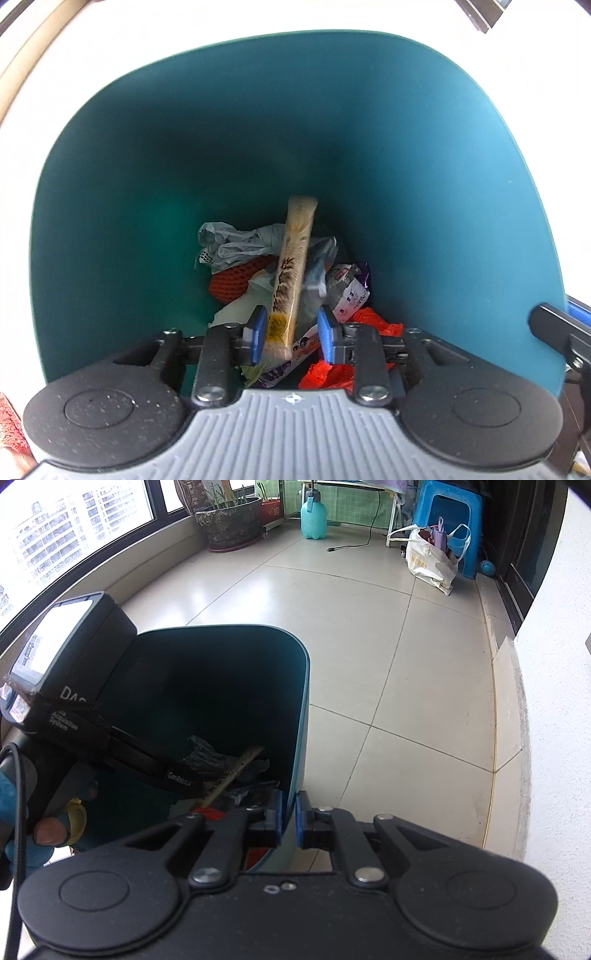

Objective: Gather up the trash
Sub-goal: 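Carry the coffee sachet into the teal bin and open the left gripper, then lower the left gripper to the red snack wrapper and grasp it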

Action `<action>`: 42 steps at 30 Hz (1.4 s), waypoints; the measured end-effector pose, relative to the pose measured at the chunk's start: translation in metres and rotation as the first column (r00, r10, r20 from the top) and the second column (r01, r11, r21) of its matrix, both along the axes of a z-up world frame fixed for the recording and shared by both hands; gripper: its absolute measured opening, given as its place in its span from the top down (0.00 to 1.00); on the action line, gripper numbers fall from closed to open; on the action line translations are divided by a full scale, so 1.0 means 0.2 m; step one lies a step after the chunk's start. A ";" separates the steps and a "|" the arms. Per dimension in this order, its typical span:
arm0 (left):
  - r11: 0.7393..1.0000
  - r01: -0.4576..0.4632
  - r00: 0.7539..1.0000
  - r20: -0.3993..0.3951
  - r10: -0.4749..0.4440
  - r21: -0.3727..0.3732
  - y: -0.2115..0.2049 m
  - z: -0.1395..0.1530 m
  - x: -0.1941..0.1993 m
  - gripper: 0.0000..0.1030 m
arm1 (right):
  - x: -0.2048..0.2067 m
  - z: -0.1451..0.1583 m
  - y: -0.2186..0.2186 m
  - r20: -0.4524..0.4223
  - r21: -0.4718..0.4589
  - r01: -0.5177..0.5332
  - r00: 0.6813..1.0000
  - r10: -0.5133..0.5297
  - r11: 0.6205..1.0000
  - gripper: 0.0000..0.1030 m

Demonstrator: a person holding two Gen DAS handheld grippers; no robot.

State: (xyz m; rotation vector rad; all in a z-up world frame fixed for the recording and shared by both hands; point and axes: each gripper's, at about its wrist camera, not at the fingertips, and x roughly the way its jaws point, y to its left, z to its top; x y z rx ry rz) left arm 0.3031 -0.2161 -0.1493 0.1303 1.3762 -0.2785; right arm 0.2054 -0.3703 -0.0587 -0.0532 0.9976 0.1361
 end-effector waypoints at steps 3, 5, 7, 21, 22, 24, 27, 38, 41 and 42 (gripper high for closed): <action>1.000 -0.001 1.000 0.010 0.001 -0.030 0.03 0.05 -0.02 0.71 | 0.00 0.00 -0.01 -0.001 0.000 -0.001 1.000 0.001 1.000 0.94; 0.998 0.006 1.000 0.013 -0.005 -0.055 0.06 0.09 -0.04 0.68 | 0.01 0.00 -0.01 -0.004 0.001 0.000 1.000 0.000 1.000 0.94; 0.998 0.015 0.999 0.036 -0.013 -0.066 0.07 0.14 -0.07 0.57 | 0.01 0.00 -0.01 -0.004 0.001 -0.001 1.000 0.001 1.000 0.94; 0.993 -0.022 0.977 0.209 0.047 -0.120 0.50 0.53 -0.33 0.35 | 0.02 0.00 0.00 -0.009 -0.006 0.008 1.000 -0.008 1.000 0.94; 0.992 -0.036 0.975 0.213 0.062 -0.121 0.54 0.54 -0.34 0.33 | 0.02 0.00 0.00 -0.009 -0.005 0.008 1.000 -0.008 1.000 0.94; 0.991 -0.069 0.970 0.222 0.094 -0.118 0.62 0.55 -0.35 0.33 | 0.02 0.00 0.00 -0.011 -0.003 0.010 1.000 -0.010 1.000 0.94; 0.987 -0.111 0.966 0.223 0.134 -0.112 0.73 0.54 -0.36 0.33 | 0.02 0.00 0.00 -0.012 -0.001 0.012 1.000 -0.012 1.000 0.93; 0.960 -0.247 0.958 0.115 0.262 -0.135 1.20 0.17 -0.36 0.30 | 0.01 0.02 -0.01 -0.007 0.001 0.006 1.000 -0.006 1.000 0.92; 0.941 -0.309 0.947 0.046 0.318 -0.135 1.32 -0.01 -0.35 0.29 | 0.01 0.02 0.00 -0.009 -0.008 0.004 1.000 -0.004 1.000 0.91; 0.933 -0.338 0.939 0.024 0.343 -0.122 1.37 -0.09 -0.35 0.29 | 0.01 0.02 0.01 -0.010 -0.011 0.003 1.000 -0.003 1.000 0.91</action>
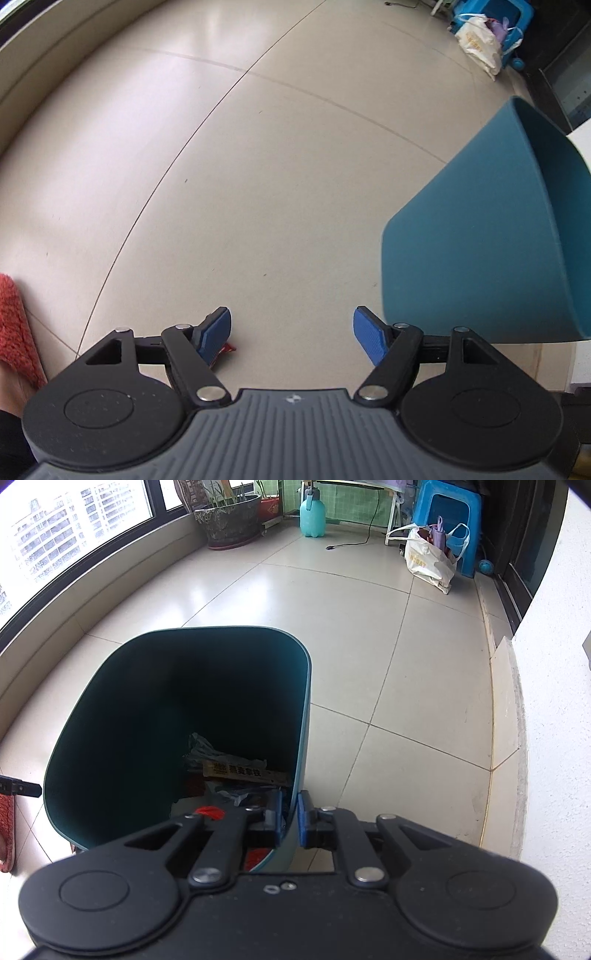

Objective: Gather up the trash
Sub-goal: 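Lower the left gripper to the red snack wrapper and grasp it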

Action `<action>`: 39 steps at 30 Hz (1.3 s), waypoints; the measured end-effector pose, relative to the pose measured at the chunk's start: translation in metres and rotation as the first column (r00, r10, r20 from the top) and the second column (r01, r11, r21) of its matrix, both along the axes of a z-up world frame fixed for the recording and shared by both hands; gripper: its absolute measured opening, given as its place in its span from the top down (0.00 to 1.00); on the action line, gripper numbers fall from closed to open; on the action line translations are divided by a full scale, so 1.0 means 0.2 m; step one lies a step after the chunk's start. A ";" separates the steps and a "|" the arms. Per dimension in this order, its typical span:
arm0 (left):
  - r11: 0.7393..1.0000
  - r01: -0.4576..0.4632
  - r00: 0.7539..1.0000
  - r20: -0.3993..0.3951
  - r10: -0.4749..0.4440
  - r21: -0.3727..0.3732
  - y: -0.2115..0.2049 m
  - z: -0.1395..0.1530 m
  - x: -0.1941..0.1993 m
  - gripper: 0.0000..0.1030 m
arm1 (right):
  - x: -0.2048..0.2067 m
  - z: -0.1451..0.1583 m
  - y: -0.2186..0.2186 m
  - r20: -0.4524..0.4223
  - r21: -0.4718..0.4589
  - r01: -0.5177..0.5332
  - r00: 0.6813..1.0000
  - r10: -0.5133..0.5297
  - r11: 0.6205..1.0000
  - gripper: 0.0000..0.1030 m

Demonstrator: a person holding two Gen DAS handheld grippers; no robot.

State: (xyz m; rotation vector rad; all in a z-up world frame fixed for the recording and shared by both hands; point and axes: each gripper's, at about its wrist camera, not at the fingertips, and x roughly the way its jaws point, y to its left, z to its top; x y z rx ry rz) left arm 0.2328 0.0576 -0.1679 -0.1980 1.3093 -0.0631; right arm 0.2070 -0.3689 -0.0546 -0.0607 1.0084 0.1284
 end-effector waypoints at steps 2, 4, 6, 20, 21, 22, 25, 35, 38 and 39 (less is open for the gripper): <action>1.000 -0.027 0.999 -0.040 0.028 0.016 0.05 -0.13 0.00 0.29 | 0.00 0.00 0.01 0.000 -0.009 -0.005 1.000 0.005 1.000 0.89; 0.998 -0.064 0.994 -0.086 0.064 0.011 0.12 -0.28 0.00 0.29 | 0.00 0.00 0.02 0.002 -0.021 -0.010 1.000 0.010 1.000 0.89; 0.995 -0.098 0.985 -0.139 0.098 0.006 0.16 -0.41 0.01 0.29 | -0.01 0.00 0.03 0.003 -0.033 -0.013 1.000 0.013 0.999 0.89; 0.941 -0.319 0.907 -0.251 0.337 0.111 0.27 -0.85 0.00 0.29 | -0.01 0.00 0.05 0.001 -0.045 -0.020 1.000 0.020 0.999 0.88; 0.938 -0.327 0.902 -0.259 0.346 0.115 0.27 -0.87 0.00 0.29 | -0.01 -0.01 0.05 0.000 -0.045 -0.020 1.000 0.020 0.999 0.88; 0.934 -0.336 0.897 -0.263 0.356 0.120 0.27 -0.88 0.00 0.29 | 0.00 -0.01 0.05 0.000 -0.046 -0.021 1.000 0.021 0.999 0.88; 0.927 -0.351 0.888 -0.268 0.374 0.130 0.28 -0.91 -0.01 0.29 | 0.00 -0.01 0.04 0.000 -0.047 -0.023 1.000 0.023 0.999 0.88; 0.917 -0.378 0.872 -0.284 0.400 0.129 0.35 -0.97 -0.06 0.39 | 0.00 0.00 0.04 0.000 -0.045 -0.021 1.000 0.021 0.999 0.88; 0.923 -0.357 0.883 -0.271 0.383 0.141 0.35 -0.96 -0.07 0.46 | 0.00 0.00 0.04 0.000 -0.047 -0.023 1.000 0.023 0.999 0.88; 0.924 -0.354 0.885 -0.267 0.382 0.148 0.35 -0.96 -0.07 0.47 | 0.00 0.00 0.04 0.000 -0.046 -0.022 1.000 0.022 0.999 0.88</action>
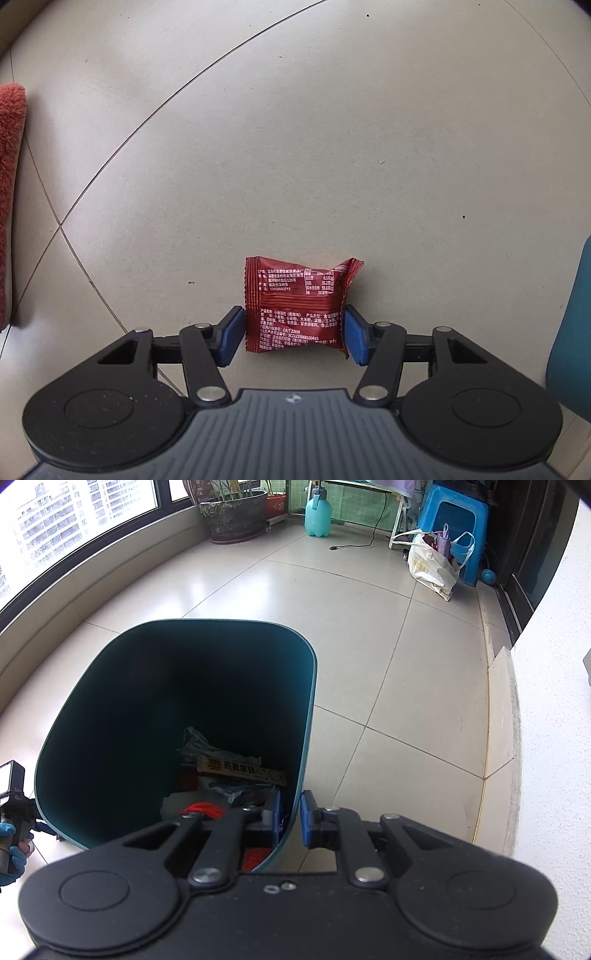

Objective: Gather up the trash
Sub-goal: 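Lower the left gripper to the red snack wrapper and grasp it, then carry the red snack wrapper into the teal bin and open the left gripper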

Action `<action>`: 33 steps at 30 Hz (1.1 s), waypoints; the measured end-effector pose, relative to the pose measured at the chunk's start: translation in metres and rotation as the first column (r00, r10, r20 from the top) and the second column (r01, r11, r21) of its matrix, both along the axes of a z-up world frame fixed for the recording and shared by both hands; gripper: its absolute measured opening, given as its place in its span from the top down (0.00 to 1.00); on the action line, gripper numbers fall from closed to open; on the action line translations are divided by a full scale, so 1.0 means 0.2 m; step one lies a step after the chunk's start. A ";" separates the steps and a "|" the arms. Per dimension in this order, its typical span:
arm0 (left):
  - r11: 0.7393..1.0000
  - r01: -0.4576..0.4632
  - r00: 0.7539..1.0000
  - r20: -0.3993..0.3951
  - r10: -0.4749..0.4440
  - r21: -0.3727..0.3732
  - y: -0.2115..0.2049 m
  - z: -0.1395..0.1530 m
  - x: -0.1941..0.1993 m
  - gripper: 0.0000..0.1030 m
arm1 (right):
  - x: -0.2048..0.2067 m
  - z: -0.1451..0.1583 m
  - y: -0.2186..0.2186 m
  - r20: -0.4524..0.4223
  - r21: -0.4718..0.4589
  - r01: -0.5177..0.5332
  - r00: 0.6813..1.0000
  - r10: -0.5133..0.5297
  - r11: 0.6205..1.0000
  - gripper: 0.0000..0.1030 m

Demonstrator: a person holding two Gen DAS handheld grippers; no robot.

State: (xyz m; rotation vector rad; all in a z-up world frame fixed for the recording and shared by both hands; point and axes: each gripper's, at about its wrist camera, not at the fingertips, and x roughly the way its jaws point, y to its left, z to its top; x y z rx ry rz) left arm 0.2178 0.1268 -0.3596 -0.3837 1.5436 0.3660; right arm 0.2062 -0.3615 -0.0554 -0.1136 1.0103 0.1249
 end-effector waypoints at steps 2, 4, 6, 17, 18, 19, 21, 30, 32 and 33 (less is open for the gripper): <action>1.000 0.009 1.000 0.011 -0.009 0.018 -0.01 0.01 -0.01 0.50 | 0.00 0.00 0.00 0.001 -0.002 -0.001 1.000 0.001 1.000 0.88; 1.000 0.016 1.000 0.020 -0.016 0.019 -0.01 0.04 -0.02 0.58 | 0.00 0.00 0.00 0.003 -0.003 -0.001 1.000 0.001 1.000 0.88; 1.000 0.027 0.999 0.021 -0.027 0.009 -0.01 0.07 -0.01 0.73 | 0.00 0.00 0.00 0.003 -0.006 0.001 1.000 -0.001 1.000 0.89; 0.998 0.067 0.991 0.116 -0.066 -0.005 0.06 0.36 -0.09 0.80 | 0.00 -0.02 0.00 0.005 0.000 0.014 1.000 -0.014 1.000 0.90; 0.997 0.073 0.990 0.119 -0.072 -0.007 0.06 0.39 -0.10 0.80 | 0.00 -0.02 0.00 0.006 -0.001 0.013 1.000 -0.013 1.000 0.90; 0.997 0.083 0.989 0.120 -0.081 -0.010 0.05 0.42 -0.11 0.81 | 0.00 -0.02 0.00 0.007 -0.001 0.012 1.000 -0.012 1.000 0.90; 0.994 0.111 0.986 0.131 -0.108 -0.016 0.02 0.50 -0.12 0.81 | 0.00 -0.02 -0.01 0.006 0.003 0.012 1.000 -0.012 1.000 0.90; 0.941 0.336 0.895 0.325 -0.305 -0.045 -0.36 1.16 -0.11 0.80 | 0.00 -0.02 -0.01 0.003 0.017 0.020 1.000 -0.021 1.000 0.90; 0.923 0.384 0.862 0.375 -0.341 -0.042 -0.45 1.30 -0.10 0.80 | 0.00 -0.02 -0.02 0.003 0.021 0.022 1.000 -0.023 1.000 0.90; 0.914 0.405 0.846 0.396 -0.357 -0.041 -0.50 1.38 -0.09 0.80 | 0.00 -0.01 -0.02 0.003 0.021 0.022 1.000 -0.022 1.000 0.90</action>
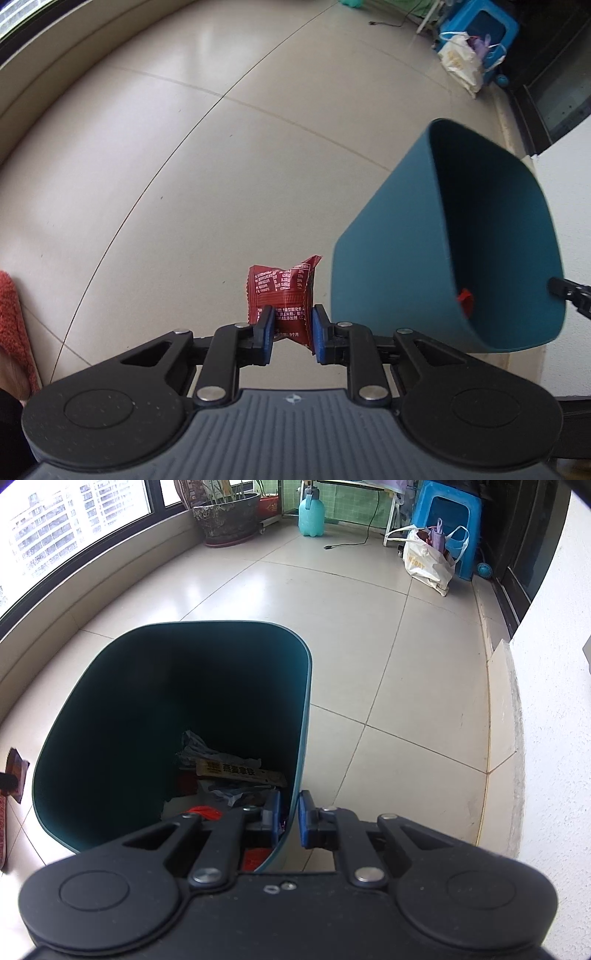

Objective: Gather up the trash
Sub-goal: 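Carry the red snack wrapper into the teal bin and open the left gripper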

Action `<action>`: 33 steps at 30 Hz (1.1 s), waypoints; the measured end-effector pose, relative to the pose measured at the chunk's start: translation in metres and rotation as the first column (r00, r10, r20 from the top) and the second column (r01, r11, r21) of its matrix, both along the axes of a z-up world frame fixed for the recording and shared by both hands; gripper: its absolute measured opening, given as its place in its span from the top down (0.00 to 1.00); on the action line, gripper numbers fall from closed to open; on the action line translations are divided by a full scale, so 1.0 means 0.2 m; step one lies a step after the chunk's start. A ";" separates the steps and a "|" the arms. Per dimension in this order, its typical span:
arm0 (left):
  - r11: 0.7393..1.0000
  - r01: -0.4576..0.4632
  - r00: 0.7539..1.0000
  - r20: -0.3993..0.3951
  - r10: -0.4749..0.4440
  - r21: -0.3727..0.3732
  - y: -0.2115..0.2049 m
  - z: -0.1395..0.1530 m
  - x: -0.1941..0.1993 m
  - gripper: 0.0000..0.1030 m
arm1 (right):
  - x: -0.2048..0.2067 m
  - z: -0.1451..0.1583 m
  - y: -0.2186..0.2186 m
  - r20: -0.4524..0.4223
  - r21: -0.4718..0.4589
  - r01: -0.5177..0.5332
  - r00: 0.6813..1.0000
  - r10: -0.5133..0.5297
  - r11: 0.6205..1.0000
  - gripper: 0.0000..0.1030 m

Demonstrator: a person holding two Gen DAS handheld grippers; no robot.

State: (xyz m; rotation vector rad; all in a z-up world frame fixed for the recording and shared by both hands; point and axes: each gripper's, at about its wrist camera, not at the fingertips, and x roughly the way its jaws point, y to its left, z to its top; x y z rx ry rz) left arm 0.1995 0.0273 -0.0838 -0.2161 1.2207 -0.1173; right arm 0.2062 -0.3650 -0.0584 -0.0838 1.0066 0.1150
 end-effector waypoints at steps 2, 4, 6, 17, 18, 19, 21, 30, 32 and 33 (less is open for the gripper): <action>0.998 0.054 0.998 0.044 -0.053 -0.029 -0.09 0.12 0.02 0.80 | 0.00 0.00 0.00 0.000 0.002 0.000 1.000 0.000 1.000 0.90; 0.993 0.111 0.990 0.089 -0.108 -0.031 -0.19 0.24 0.05 0.80 | 0.00 0.00 0.00 -0.001 0.005 0.000 1.000 0.000 1.000 0.90; 0.987 0.161 0.979 0.126 -0.158 -0.013 -0.30 0.29 0.06 0.80 | 0.01 0.00 -0.01 -0.001 0.010 0.002 1.000 -0.002 1.000 0.90; 0.951 0.300 0.952 0.049 -0.304 0.077 -0.82 0.09 0.22 0.80 | 0.01 0.00 -0.02 -0.001 0.031 0.004 1.000 -0.004 1.000 0.90; 0.948 0.308 0.949 0.038 -0.312 0.080 -0.86 0.06 0.25 0.80 | 0.01 0.00 -0.02 -0.001 0.033 0.004 1.000 -0.004 0.999 0.90; 0.948 0.307 0.950 0.026 -0.310 0.089 -0.89 0.04 0.27 0.80 | 0.01 0.00 -0.02 -0.001 0.034 0.003 1.000 -0.003 0.999 0.90; 0.944 0.317 0.947 0.011 -0.320 0.093 -0.93 -0.01 0.30 0.80 | 0.01 0.00 -0.03 -0.001 0.038 0.001 1.000 -0.001 0.999 0.90; 0.934 0.338 0.941 -0.034 -0.337 0.112 -1.00 -0.14 0.31 0.80 | 0.00 0.00 -0.05 -0.001 0.053 -0.004 1.000 0.004 0.999 0.88; 0.933 0.341 0.940 -0.025 -0.340 0.118 -1.03 -0.15 0.32 0.80 | 0.00 0.00 -0.05 -0.001 0.051 -0.007 1.000 0.007 0.999 0.87; 0.932 0.341 0.940 -0.020 -0.342 0.120 -1.03 -0.15 0.31 0.80 | -0.01 0.00 -0.05 0.001 0.052 -0.008 1.000 0.008 0.999 0.86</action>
